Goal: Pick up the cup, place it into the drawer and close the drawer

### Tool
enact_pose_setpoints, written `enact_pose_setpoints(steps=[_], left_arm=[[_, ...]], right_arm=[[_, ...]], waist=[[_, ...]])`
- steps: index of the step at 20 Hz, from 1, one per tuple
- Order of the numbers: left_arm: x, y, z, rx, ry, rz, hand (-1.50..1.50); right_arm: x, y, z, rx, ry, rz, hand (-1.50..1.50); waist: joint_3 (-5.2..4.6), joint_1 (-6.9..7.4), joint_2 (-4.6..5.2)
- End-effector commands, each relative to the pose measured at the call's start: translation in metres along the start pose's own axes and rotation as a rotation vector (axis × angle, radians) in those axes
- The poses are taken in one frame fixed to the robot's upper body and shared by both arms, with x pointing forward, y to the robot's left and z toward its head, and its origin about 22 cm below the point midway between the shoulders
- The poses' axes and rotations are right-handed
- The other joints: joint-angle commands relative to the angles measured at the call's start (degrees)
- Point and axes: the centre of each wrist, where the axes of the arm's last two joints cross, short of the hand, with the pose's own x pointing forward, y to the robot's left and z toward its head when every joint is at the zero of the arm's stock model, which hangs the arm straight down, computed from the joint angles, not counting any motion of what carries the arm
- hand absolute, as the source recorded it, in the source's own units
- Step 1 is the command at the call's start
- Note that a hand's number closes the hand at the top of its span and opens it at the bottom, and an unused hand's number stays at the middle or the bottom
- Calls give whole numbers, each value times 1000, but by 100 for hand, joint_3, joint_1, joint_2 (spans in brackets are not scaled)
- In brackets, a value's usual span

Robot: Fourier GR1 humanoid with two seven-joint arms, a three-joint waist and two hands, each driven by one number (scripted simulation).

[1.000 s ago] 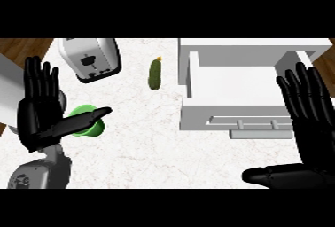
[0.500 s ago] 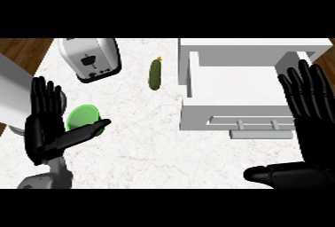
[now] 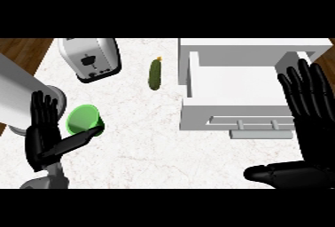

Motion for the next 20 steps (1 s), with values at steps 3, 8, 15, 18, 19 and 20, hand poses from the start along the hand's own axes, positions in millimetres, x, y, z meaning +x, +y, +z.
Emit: enact_pose_setpoints(steps=[3, 8, 15, 18, 19, 20], left_arm=[[-28, 9, 13, 5, 21, -18, -150], [-55, 26, 6, 29, 63, -12, -150], [-79, 17, -8, 21, 55, -20, -150], [-92, 40, 10, 36, 49, 21, -150], [-83, 43, 6, 55, 45, 12, -150], [-84, 6, 23, 43, 59, -1, -150]], right_arm=[[0, 17, -16, 1, 4, 2, -150], [4, 2, 1, 24, -9, 8, -150], [9, 5, -8, 11, -1, -16, -150], [26, -2, 6, 19, 6, -3, -150], [9, -11, -3, 19, -1, 2, -150], [16, 12, 8, 20, 8, 0, -150]], waist=[[0, 12, 0], [0, -9, 0], [-1, -18, 4], [-1, -18, 1], [1, 0, 1], [1, -2, -4]])
